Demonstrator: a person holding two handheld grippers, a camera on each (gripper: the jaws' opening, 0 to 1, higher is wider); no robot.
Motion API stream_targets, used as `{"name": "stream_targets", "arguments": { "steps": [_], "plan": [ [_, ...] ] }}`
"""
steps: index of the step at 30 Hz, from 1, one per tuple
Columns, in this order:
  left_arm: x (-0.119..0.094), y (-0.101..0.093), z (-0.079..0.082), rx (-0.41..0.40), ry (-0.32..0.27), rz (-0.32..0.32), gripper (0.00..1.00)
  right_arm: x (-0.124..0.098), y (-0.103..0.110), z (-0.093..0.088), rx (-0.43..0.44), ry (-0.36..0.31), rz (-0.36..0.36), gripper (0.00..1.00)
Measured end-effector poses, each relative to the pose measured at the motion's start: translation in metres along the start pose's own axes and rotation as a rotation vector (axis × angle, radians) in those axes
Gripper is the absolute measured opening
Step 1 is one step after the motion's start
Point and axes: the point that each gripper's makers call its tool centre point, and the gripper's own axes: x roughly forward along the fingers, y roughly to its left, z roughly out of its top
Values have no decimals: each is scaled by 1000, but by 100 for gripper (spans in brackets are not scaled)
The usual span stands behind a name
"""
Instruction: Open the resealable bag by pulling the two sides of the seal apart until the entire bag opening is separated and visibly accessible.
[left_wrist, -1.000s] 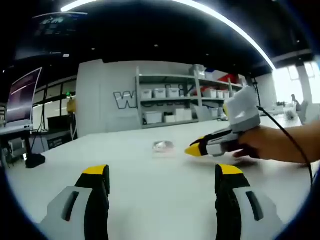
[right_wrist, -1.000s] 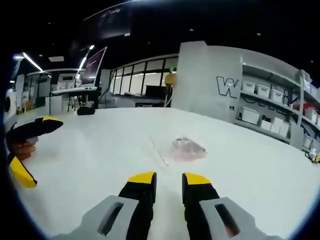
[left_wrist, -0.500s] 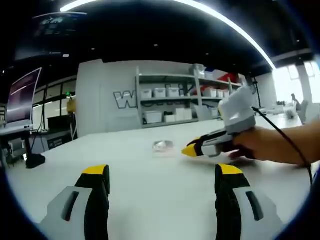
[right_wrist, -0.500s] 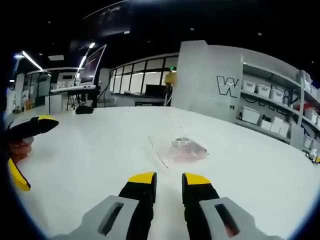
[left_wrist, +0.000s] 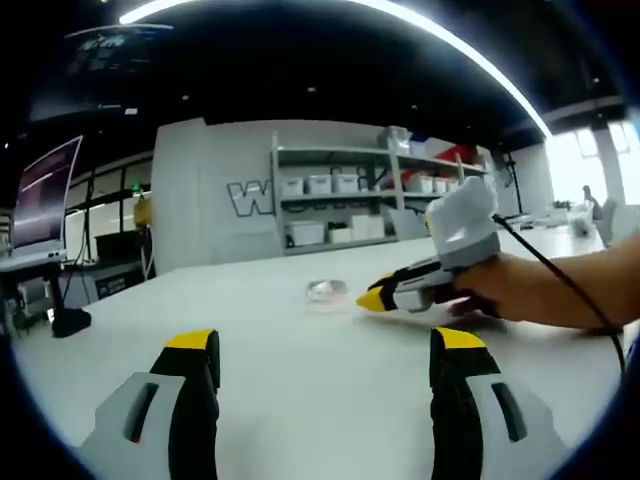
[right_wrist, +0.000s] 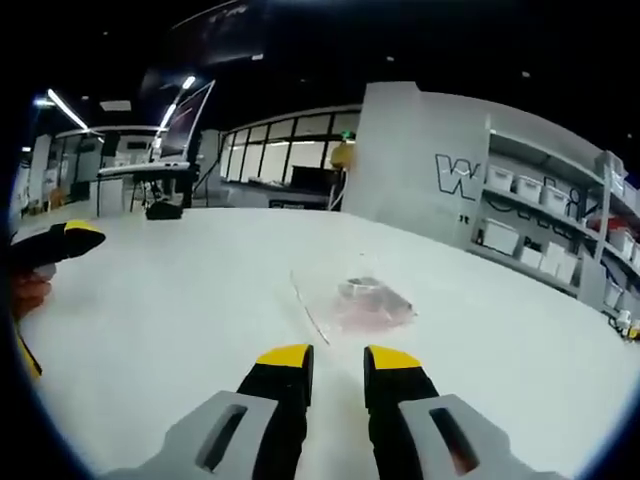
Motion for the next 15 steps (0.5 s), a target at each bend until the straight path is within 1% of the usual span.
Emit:
{"name": "stream_targets", "arguments": {
  "steps": [4, 7, 10, 15],
  "plan": [
    [0, -1, 0, 2, 2, -1, 86, 4, 0, -1, -13, 4, 1, 18],
    [0, -2, 0, 2, 3, 0, 86, 6, 3, 0, -38, 5, 2, 18],
    [0, -2, -1, 2, 4, -1, 86, 9, 2, 0, -37, 8, 4, 18],
    [0, -3, -1, 2, 5, -2, 86, 10, 0, 0, -77, 16, -13, 18]
  ]
}}
